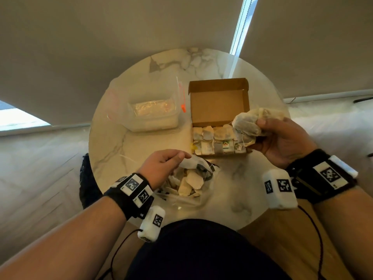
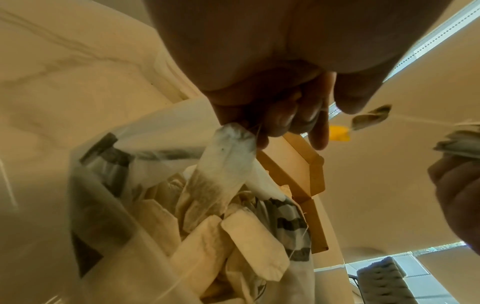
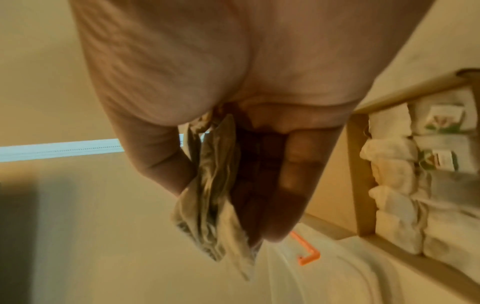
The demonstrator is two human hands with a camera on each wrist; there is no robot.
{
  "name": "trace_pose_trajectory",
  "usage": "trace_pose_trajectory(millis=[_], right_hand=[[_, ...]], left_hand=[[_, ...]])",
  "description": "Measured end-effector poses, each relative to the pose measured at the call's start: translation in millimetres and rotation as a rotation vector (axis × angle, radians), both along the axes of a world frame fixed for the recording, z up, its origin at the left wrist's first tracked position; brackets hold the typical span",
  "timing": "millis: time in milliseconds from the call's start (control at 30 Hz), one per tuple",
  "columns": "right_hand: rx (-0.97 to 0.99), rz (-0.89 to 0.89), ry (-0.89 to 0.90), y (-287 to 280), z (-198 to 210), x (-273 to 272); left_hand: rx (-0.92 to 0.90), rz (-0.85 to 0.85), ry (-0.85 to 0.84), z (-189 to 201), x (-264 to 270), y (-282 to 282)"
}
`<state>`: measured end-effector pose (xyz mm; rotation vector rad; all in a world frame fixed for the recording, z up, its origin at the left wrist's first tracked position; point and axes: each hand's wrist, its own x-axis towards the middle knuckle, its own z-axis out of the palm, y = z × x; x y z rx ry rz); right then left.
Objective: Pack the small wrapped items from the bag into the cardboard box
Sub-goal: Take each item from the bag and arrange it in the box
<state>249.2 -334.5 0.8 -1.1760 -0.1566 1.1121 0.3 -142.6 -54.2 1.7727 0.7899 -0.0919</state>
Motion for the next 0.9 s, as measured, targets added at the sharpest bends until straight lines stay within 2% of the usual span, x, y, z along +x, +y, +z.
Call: trace_pose_trajectory(millis=[233, 367, 433, 533, 633, 700, 900], right_hand=[[-0.126, 0.225, -0.036, 6, -23, 25], [-0.097, 0.298, 0.007, 15, -28, 24], [-0.066, 0.313, 0.025, 17, -29, 23], [-0.035, 0.311, 0.028, 19, -27, 24], [-0.018, 0.292, 0.030, 19, -24, 29], [-0.008, 0.276, 0.031, 19, -24, 33], [-0.029, 0.175, 0.061, 15, -34, 38]], left_hand=[[-0.039, 0.019, 0.026, 3, 24, -16], [-0.178, 0.129, 0.082, 8, 43, -23], [-0.200, 0.129, 0.097, 6, 52, -24], [-0.149, 0.031, 0.132, 7, 59, -23], [0.019, -0.109, 0.208, 10, 63, -22], [0.044, -0.082, 0.209, 10, 63, -22], [-0.275, 0.109, 0.036, 23, 66, -29]])
